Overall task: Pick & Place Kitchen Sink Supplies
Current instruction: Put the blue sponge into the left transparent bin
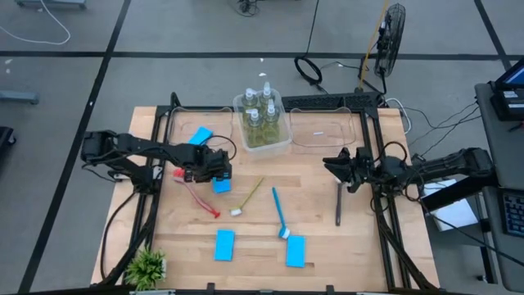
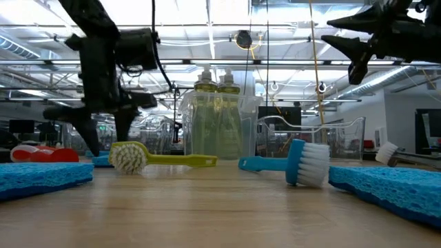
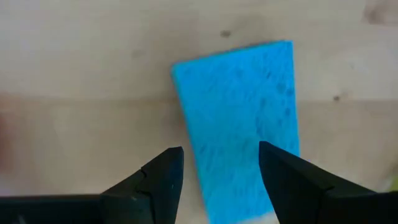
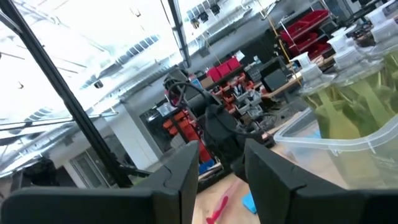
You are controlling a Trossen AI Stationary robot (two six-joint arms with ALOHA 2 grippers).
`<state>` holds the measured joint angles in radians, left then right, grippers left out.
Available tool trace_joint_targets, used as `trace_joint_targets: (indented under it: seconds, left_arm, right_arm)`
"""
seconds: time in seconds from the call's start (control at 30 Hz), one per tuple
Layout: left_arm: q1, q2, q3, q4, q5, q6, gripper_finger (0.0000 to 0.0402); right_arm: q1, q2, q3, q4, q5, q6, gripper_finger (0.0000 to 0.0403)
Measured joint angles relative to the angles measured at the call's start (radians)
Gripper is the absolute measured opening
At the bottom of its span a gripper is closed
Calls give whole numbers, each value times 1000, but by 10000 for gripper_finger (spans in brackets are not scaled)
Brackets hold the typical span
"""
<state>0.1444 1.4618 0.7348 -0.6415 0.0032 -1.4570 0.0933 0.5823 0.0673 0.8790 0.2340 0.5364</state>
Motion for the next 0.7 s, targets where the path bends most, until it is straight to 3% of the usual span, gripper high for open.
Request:
trace_joint_targets:
  seconds: [0.4,0.7]
  left_arm:
    - [61,28,-77,176,128,34,209]
    - [83,30,-79,202,143,64,193]
  right_arm:
    - [0,-6,-2,-146,-92,55,114]
    - [0,-6,12,-276,-184,141,114]
